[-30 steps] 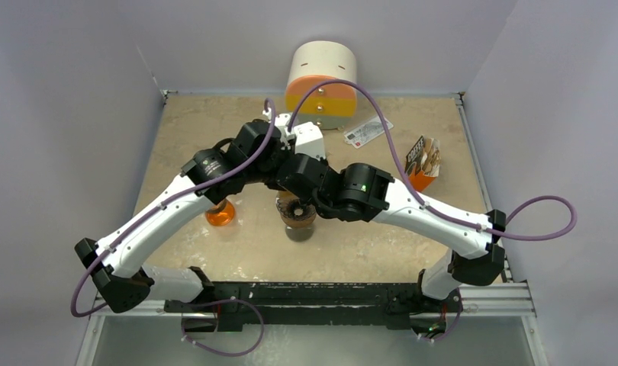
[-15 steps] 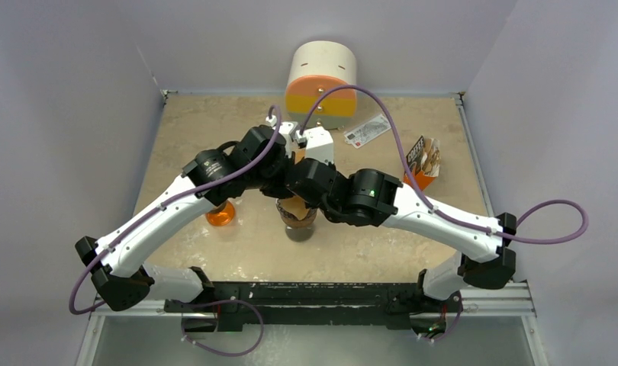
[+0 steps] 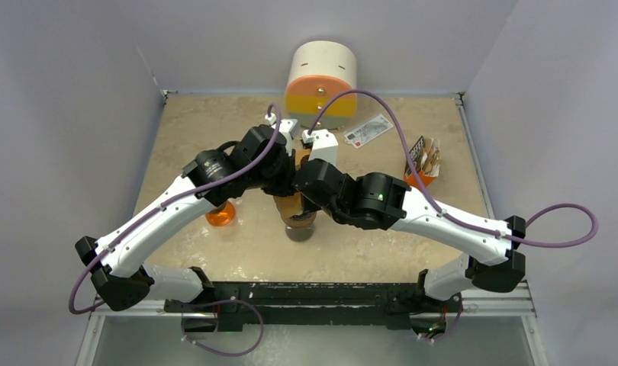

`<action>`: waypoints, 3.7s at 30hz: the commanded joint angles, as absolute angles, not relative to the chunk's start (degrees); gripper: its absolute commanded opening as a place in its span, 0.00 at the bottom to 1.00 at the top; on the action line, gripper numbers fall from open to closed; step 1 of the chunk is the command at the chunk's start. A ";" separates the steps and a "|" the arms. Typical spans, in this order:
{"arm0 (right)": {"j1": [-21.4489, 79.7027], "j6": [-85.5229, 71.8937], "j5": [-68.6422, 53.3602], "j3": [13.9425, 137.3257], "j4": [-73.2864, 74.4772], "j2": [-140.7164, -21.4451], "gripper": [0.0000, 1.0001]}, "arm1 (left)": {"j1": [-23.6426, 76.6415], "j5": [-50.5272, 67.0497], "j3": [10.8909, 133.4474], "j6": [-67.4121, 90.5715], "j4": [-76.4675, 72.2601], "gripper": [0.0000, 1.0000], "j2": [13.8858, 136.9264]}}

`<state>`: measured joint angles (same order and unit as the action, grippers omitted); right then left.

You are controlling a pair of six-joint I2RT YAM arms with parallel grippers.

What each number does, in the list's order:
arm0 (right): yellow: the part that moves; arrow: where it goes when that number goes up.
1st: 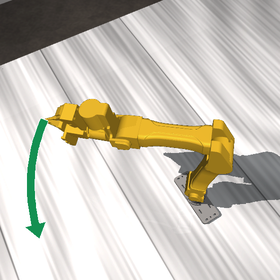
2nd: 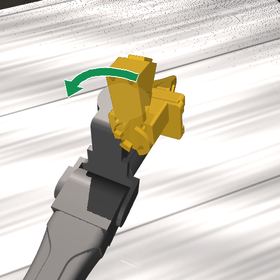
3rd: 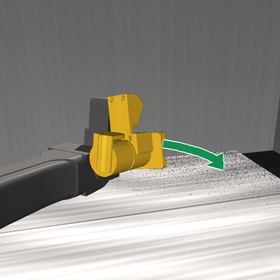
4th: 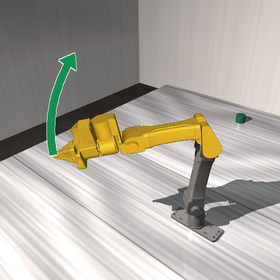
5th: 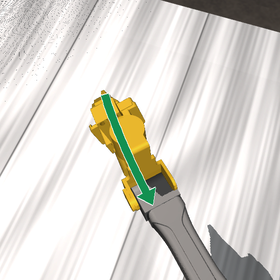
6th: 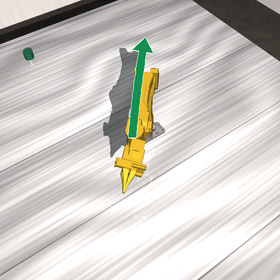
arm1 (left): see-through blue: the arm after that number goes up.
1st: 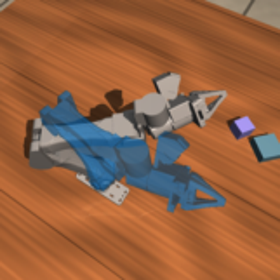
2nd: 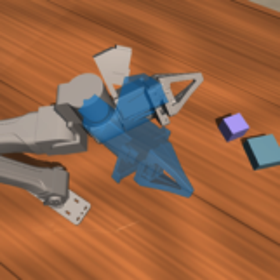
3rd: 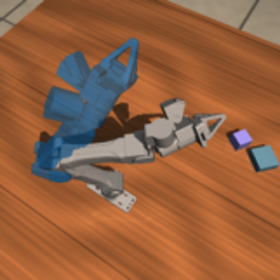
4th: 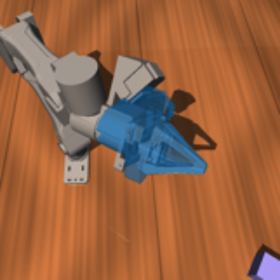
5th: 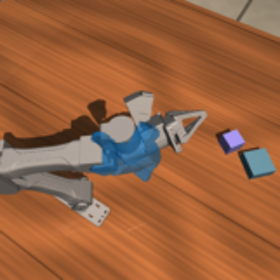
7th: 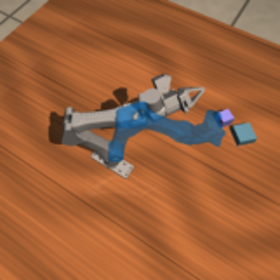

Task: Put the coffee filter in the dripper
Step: Place the coffee filter in the coffee dripper.

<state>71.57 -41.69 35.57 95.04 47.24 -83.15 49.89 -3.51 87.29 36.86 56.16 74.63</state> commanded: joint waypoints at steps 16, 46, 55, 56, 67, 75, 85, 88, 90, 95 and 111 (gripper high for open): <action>71.53 -54.02 32.39 84.65 38.89 -75.61 0.00 | 53.93 -8.77 85.55 36.98 59.36 0.00 77.61; 71.48 -58.55 33.02 71.65 25.83 -67.60 0.00 | 55.81 -8.87 83.85 37.62 57.77 0.12 80.33; 71.46 -58.61 34.24 69.94 25.53 -66.66 0.00 | 55.81 -8.61 84.29 36.91 57.92 0.24 80.33; 71.44 -58.62 34.54 69.69 25.42 -66.67 0.00 | 55.81 -8.61 84.29 36.73 57.92 0.26 80.40; 70.90 -60.96 35.78 68.08 24.59 -67.57 0.00 | 55.81 -11.41 85.33 35.26 59.95 0.25 81.30; 68.14 -64.36 33.13 64.83 21.97 -67.40 0.00 | 55.81 -12.71 85.34 34.64 60.62 0.22 83.37; 64.42 -66.47 27.50 61.89 18.87 -67.89 0.00 | 55.75 -13.80 85.34 33.92 60.23 0.17 84.73; 63.32 -66.88 25.57 60.74 17.44 -67.81 0.00 | 55.77 -13.47 85.34 33.79 60.06 0.17 85.41; 63.03 -66.95 25.05 60.32 17.06 -67.62 0.00 | 55.72 -13.45 85.26 33.62 59.78 0.17 85.82; 62.84 -66.46 24.72 60.12 17.67 -67.01 0.10 | 55.72 -13.45 85.51 33.28 59.59 0.17 86.73; 62.77 -64.46 27.20 62.11 24.89 -61.85 0.37 | 55.73 -13.80 86.40 32.49 59.55 0.20 88.13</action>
<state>62.94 -65.34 24.53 60.31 22.37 -65.06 55.59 -12.91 83.90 33.36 59.66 88.07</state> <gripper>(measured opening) 0.366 0.170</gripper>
